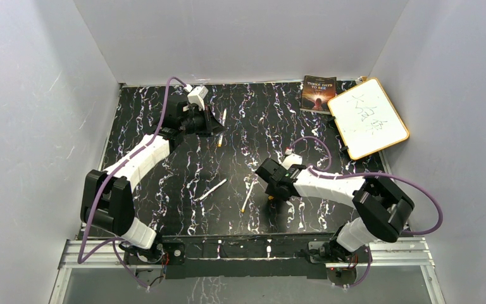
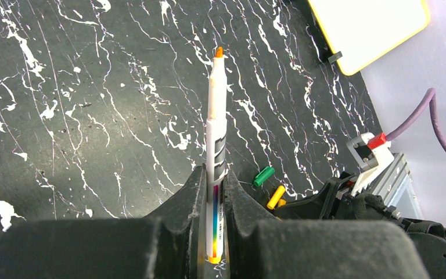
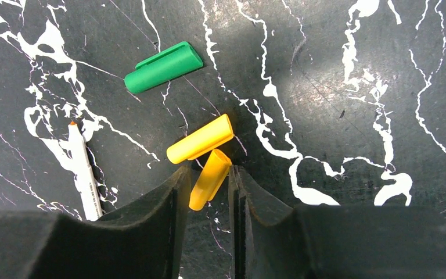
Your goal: Insert the pens into the pen caps
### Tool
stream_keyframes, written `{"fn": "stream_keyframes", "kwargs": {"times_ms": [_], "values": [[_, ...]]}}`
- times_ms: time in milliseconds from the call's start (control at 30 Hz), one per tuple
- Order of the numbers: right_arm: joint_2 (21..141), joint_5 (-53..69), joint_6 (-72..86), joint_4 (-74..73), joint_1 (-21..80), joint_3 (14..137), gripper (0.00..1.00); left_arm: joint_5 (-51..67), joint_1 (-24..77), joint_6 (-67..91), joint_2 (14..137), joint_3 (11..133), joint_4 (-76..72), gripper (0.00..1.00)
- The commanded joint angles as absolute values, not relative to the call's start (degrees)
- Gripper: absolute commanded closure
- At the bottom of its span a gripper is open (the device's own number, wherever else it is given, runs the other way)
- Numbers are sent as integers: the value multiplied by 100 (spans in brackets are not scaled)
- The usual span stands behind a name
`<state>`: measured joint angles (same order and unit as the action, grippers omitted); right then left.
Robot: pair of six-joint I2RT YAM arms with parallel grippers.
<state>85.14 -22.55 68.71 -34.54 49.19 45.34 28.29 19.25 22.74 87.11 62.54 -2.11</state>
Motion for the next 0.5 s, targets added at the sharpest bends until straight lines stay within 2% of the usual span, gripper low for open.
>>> {"fn": "stream_keyframes", "kwargs": {"times_ms": [0, 333, 467], "values": [[8551, -2402, 6743, -3500, 4965, 4800, 74, 2959, 1943, 2303, 8477, 6381, -271, 100], [8679, -2433, 6510, -3507, 5000, 4971, 98, 2944, 1951, 2311, 8473, 6322, -295, 100], [8677, -2413, 6372, -3429, 4995, 5001, 100, 2942, 1967, 2311, 8477, 6319, -309, 100]]}}
